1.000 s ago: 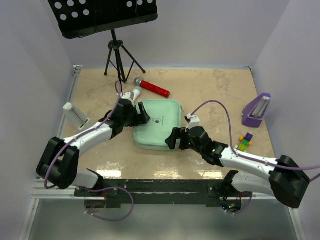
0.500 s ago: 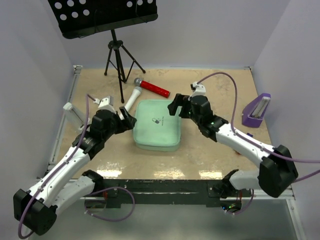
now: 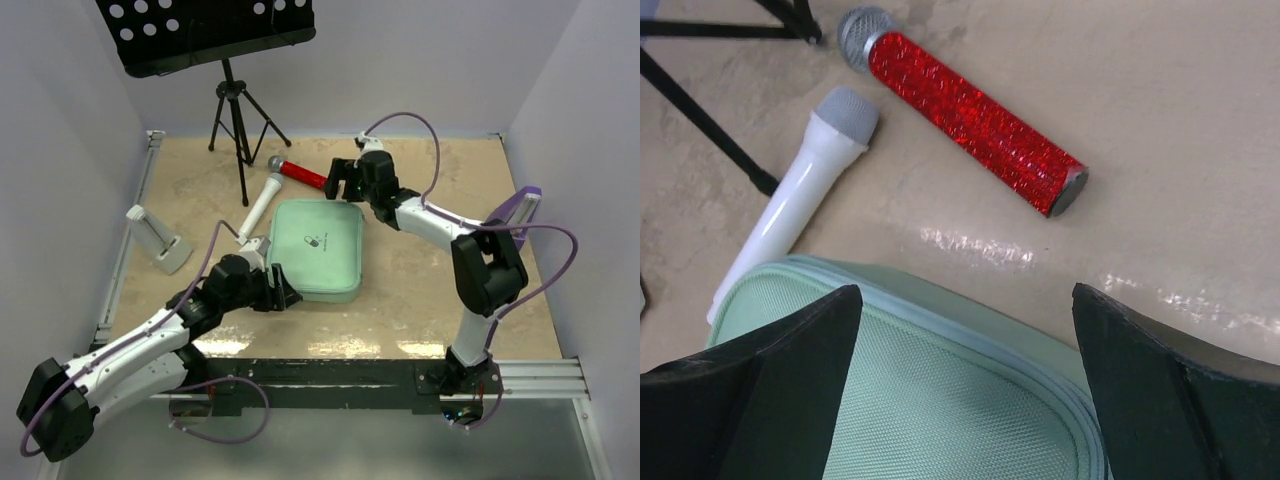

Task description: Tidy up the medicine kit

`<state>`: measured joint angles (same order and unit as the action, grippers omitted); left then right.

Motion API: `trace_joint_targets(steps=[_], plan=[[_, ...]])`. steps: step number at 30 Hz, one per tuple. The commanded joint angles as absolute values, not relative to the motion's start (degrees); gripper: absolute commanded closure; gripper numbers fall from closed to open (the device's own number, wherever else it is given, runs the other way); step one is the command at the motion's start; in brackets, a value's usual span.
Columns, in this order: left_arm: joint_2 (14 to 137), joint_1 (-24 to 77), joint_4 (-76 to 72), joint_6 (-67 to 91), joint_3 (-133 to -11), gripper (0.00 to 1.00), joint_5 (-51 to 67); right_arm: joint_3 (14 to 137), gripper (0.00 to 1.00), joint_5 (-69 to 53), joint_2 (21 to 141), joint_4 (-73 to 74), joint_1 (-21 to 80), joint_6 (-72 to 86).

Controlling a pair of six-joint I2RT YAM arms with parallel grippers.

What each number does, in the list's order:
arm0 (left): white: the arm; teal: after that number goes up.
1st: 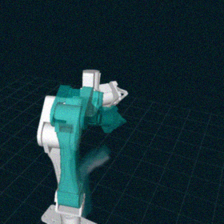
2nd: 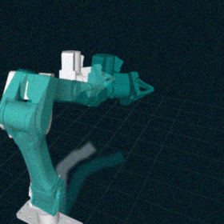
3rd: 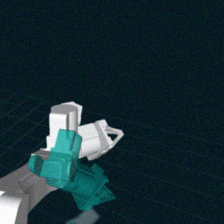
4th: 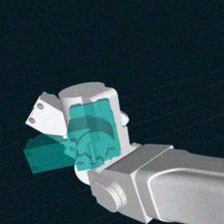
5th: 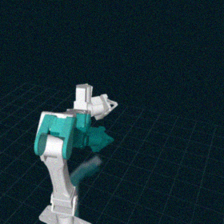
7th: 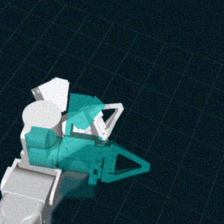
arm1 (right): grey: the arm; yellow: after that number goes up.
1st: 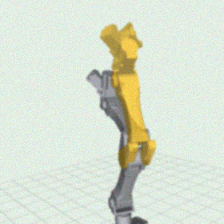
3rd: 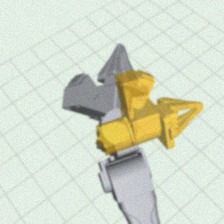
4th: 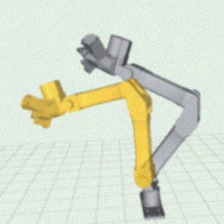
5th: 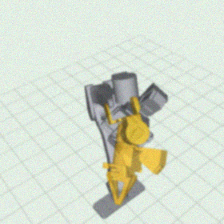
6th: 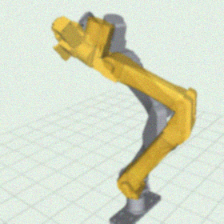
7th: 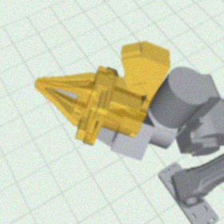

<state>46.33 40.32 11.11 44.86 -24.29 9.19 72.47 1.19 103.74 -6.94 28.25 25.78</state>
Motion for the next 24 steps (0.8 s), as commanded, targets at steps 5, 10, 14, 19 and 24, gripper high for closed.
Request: trace_joint_targets(steps=[5, 10, 14, 19, 24], plan=[[52.6, 40.3, 4.0, 47.6, -21.3, 0.31, 6.7, 66.5, 0.11, -8.1, 102.5, -10.4, 28.7, 20.6], [56.5, 38.7, 4.0, 49.0, -22.2, 0.30, 3.0, 58.3, 0.14, -8.6, 97.7, -12.7, 28.7, 20.9], [59.6, 35.3, 4.8, 49.2, -24.2, 0.30, 1.5, 52.4, 0.18, -8.7, 93.9, -13.7, 28.7, 22.4], [62.8, 28.3, 1.2, 49.9, -25.9, 0.31, 5.8, 43.1, 0.20, -9.2, 85.5, -16.0, 29.3, 27.2], [69.2, 27.2, -1.0, 48.2, -33.8, 0.31, 7.2, 35.7, 0.22, -6.5, 77.9, -16.3, 34.3, 32.3]])
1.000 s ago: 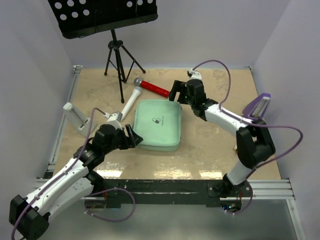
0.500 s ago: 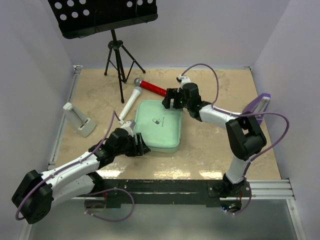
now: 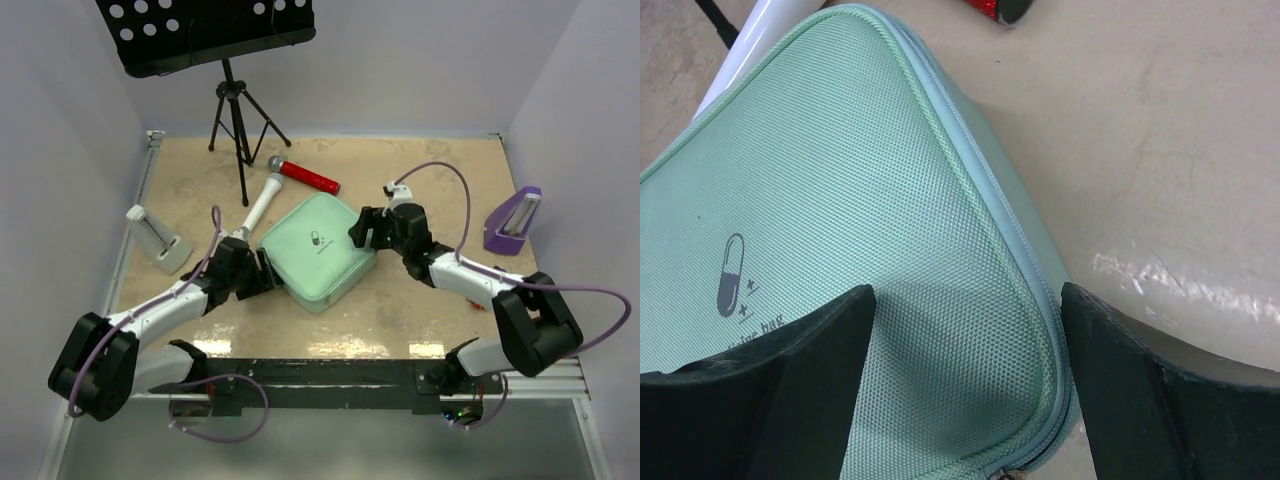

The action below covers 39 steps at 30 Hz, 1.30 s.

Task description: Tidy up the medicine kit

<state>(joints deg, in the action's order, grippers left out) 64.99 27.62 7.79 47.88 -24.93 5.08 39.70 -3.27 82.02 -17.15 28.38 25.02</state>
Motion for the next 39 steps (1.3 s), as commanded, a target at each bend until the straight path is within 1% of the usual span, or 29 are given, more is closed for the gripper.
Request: trace_joint_targets(steps=[1, 6, 8, 12, 16, 18, 22, 26, 29, 31, 34, 39], plan=[[70.7, 27.2, -0.9, 47.7, -35.4, 0.31, 7.2, 34.5, 0.22, -5.8, 76.7, -16.3, 35.9, 33.6], [76.0, 25.8, -0.1, 46.5, -41.2, 0.31, 6.1, 30.2, 0.25, -3.7, 72.4, -17.6, 42.4, 39.7], [77.4, 24.4, 2.5, 46.3, -42.5, 0.31, 5.2, 29.2, 0.26, -2.6, 71.7, -17.8, 44.9, 42.1], [78.9, 20.7, 2.9, 45.7, -44.1, 0.31, 4.3, 27.9, 0.26, -0.2, 71.5, -18.5, 49.3, 45.4], [80.9, 19.1, 5.0, 43.5, -48.2, 0.31, 2.4, 28.6, 0.24, -0.2, 73.7, -18.3, 51.6, 45.6], [81.0, 18.4, 7.3, 42.3, -50.0, 0.31, 0.6, 29.9, 0.21, 3.3, 73.1, -15.5, 51.6, 45.1], [76.7, 15.8, 12.4, 41.7, -50.9, 0.30, -4.0, 31.5, 0.15, 9.7, 67.9, -8.1, 51.6, 43.8], [67.4, 15.2, 17.2, 42.8, -48.9, 0.27, -9.2, 32.5, 0.15, 10.8, 64.3, -2.8, 51.6, 41.0], [60.4, 15.3, 16.1, 44.2, -45.4, 0.27, -5.9, 32.8, 0.16, 10.6, 63.1, -1.0, 52.2, 39.6], [57.9, 15.3, 13.6, 45.4, -43.3, 0.28, -0.7, 32.9, 0.16, 10.6, 62.6, -0.7, 52.8, 39.2], [58.4, 15.7, 8.0, 47.7, -41.1, 0.30, 9.1, 34.3, 0.16, 11.2, 63.2, -0.1, 54.3, 39.5], [61.8, 17.7, 1.7, 49.8, -41.4, 0.31, 13.5, 39.5, 0.20, 18.6, 69.7, 4.2, 59.8, 43.3]])
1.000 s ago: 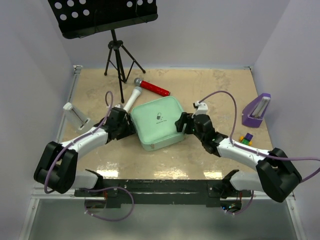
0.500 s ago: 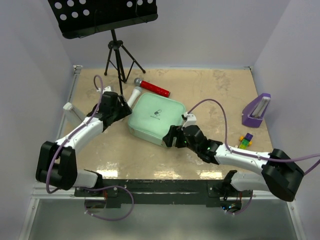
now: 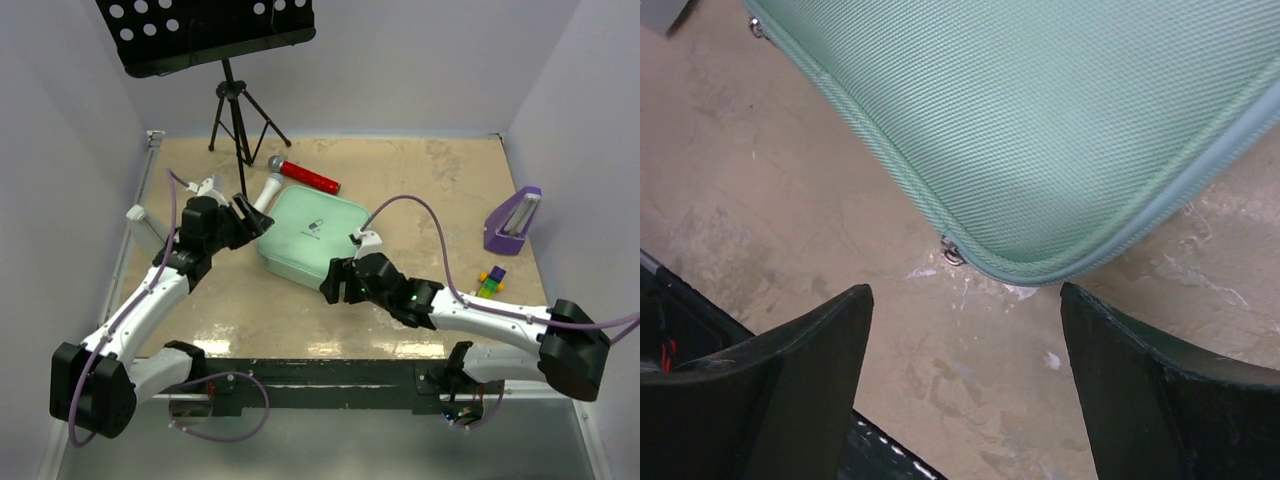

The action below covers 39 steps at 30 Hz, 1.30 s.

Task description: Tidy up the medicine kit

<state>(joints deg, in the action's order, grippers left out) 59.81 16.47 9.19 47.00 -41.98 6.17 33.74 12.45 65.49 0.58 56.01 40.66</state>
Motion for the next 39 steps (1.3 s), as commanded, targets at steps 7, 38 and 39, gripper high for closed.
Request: trace_joint_targets(steps=[7, 38, 39], plan=[[65.6, 18.1, -1.6, 47.5, -42.2, 0.32, 12.8, 43.5, 0.12, 24.2, 78.0, 4.3, 61.4, 47.4], [79.5, 15.6, -3.5, 35.8, -42.6, 0.26, 16.5, 39.3, 0.02, 4.8, 79.5, -12.1, 41.8, 39.1], [78.7, 15.6, -4.6, 36.4, -41.1, 0.27, 17.4, 40.1, 0.02, 4.5, 80.1, -12.3, 41.5, 38.1]])
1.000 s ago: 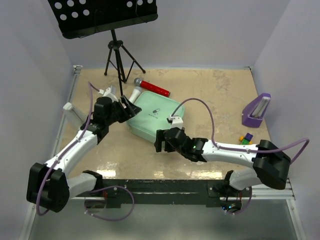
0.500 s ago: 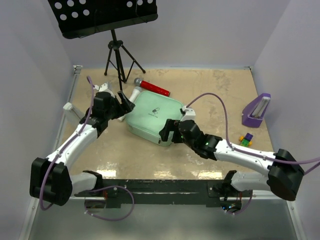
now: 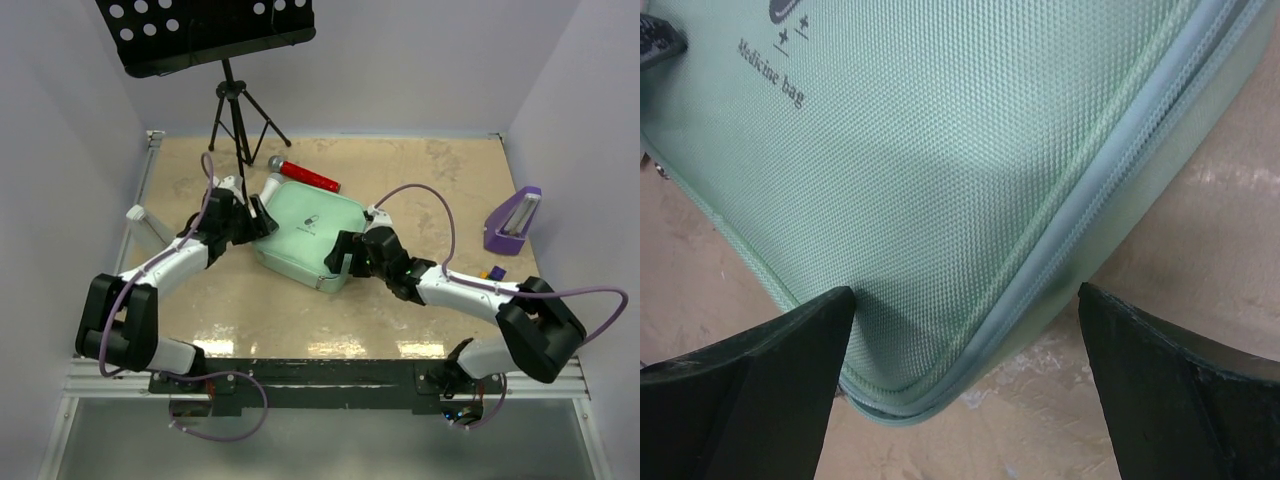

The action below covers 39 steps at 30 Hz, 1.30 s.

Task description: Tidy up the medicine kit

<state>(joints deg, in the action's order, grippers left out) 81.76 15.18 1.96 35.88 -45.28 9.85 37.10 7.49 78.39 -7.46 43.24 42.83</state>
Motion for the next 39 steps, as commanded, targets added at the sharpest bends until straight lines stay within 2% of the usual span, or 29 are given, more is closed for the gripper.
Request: trace_joint_targets(steps=[1, 10, 14, 16, 19, 22, 25, 31, 39], plan=[[77.7, 15.7, -5.8, 37.3, -39.0, 0.28, 18.4, 40.9, 0.03, 4.0, 80.8, -12.5, 41.3, 37.1], [67.6, 16.1, -7.7, 42.4, -28.4, 0.34, 16.4, 49.5, 0.06, 5.6, 86.6, -8.2, 39.9, 29.6], [61.6, 16.0, 4.7, 42.8, -32.8, 0.34, 6.3, 51.6, 0.07, 13.7, 83.0, -2.5, 39.9, 29.0], [59.1, 16.0, 12.9, 43.7, -36.5, 0.32, -1.5, 50.8, 0.09, 15.5, 79.4, -0.1, 40.9, 28.6], [55.8, 16.0, 18.6, 44.2, -41.1, 0.29, -6.3, 49.7, 0.11, 20.2, 74.5, 5.9, 44.8, 28.1], [53.9, 16.1, 15.7, 45.0, -42.0, 0.29, -2.1, 49.7, 0.18, 23.5, 73.0, 11.2, 49.6, 28.8], [57.0, 16.5, 9.2, 47.2, -42.0, 0.31, 7.8, 50.1, 0.23, 27.1, 73.6, 15.5, 53.3, 31.8], [67.8, 20.9, -3.9, 49.6, -42.9, 0.33, 18.5, 49.1, 0.25, 28.2, 74.5, 16.6, 54.4, 35.7], [74.6, 25.3, -7.3, 50.1, -43.4, 0.34, 19.0, 52.3, 0.27, 26.6, 81.1, 14.4, 54.6, 36.0]])
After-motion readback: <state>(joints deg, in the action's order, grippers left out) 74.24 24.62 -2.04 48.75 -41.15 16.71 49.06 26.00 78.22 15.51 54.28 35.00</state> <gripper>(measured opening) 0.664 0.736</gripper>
